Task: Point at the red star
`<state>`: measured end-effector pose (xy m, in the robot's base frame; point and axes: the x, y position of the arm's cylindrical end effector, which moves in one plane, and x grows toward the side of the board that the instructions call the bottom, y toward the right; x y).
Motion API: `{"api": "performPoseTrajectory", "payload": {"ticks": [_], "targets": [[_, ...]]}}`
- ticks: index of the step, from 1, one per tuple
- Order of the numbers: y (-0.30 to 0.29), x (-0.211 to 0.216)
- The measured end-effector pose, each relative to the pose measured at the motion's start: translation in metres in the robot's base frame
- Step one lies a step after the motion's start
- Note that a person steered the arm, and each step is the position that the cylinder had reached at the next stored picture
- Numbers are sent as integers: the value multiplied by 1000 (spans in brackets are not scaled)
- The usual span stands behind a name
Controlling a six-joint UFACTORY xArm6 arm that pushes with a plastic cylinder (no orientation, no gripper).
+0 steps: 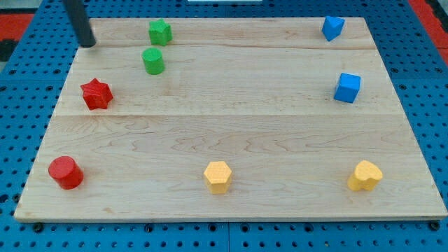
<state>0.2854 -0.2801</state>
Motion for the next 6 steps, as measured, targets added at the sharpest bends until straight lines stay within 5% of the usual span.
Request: {"api": "performPoseTrajectory", "payload": {"ticks": [4,6], "targets": [[-25,106],[-24,110]]}}
